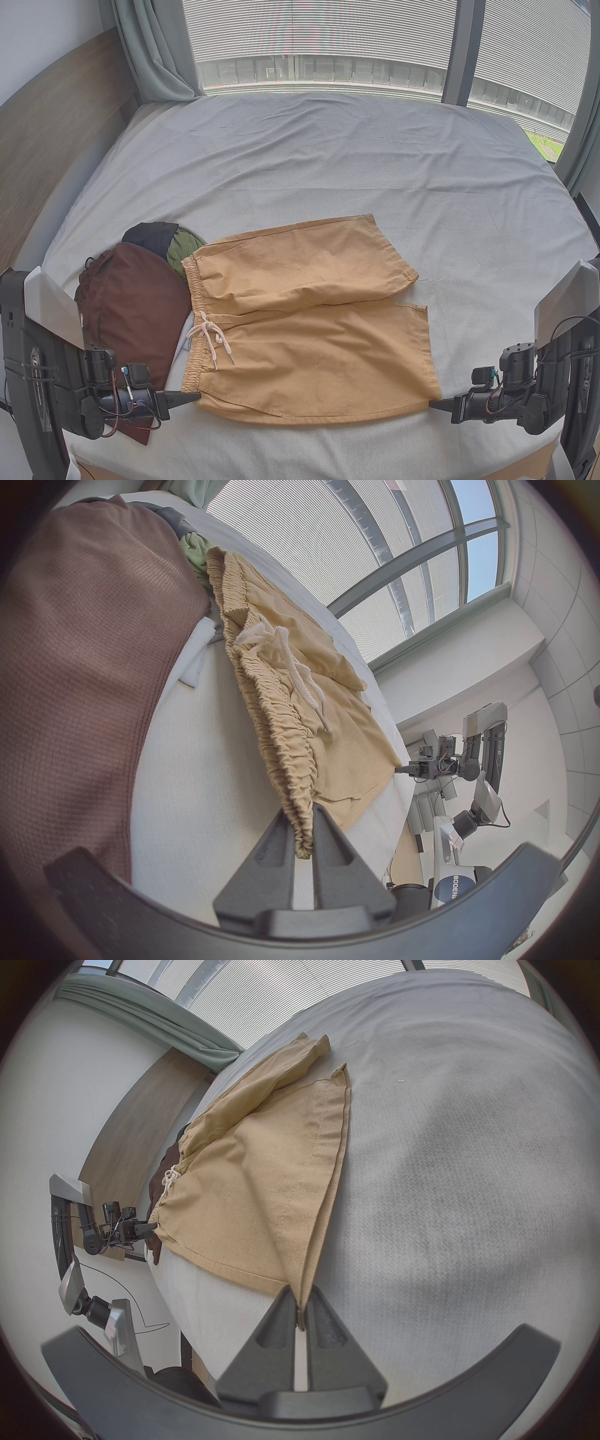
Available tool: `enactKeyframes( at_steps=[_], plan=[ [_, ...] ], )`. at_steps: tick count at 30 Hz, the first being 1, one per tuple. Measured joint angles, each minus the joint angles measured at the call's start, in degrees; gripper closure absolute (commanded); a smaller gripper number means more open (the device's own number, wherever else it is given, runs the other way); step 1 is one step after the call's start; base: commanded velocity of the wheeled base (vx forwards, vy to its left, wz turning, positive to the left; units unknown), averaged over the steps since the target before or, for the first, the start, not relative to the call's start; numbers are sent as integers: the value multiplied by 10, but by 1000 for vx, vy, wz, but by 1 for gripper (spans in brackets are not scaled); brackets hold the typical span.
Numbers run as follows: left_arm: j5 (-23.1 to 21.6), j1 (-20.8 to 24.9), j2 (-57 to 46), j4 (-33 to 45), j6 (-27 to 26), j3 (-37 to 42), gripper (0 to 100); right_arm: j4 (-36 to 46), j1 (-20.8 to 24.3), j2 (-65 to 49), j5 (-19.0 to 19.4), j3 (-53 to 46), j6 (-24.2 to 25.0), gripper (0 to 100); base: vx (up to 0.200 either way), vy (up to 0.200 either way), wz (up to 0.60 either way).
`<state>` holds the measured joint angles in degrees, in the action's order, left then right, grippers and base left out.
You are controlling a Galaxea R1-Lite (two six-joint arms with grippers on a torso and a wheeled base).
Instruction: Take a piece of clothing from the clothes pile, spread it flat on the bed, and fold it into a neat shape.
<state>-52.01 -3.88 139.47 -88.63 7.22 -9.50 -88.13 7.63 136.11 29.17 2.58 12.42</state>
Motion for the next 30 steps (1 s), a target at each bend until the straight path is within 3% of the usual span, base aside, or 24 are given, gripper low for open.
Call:
enactKeyframes(
  at_steps=[7, 8, 11, 12, 30],
  plan=[
    [0, -6, 3, 0, -11, 9, 100, 0, 1, 1, 0, -6, 0, 100, 0, 0, 0],
    [0, -6, 4, 0, -13, 9, 0, 0, 1, 1, 0, -6, 0, 100, 0, 0, 0],
    [0, -6, 9, 1, -15, 4, 0, 0, 2, 1, 0, -5, 0, 100, 0, 0, 0],
    [0, -6, 11, 1, -16, 2, 0, -1, 2, 1, 0, -4, 0, 0, 0, 0, 0],
    [-2, -4, 22, 0, -16, -10, 0, -1, 4, 1, -1, 3, 0, 0, 0, 0, 0]
  ],
)
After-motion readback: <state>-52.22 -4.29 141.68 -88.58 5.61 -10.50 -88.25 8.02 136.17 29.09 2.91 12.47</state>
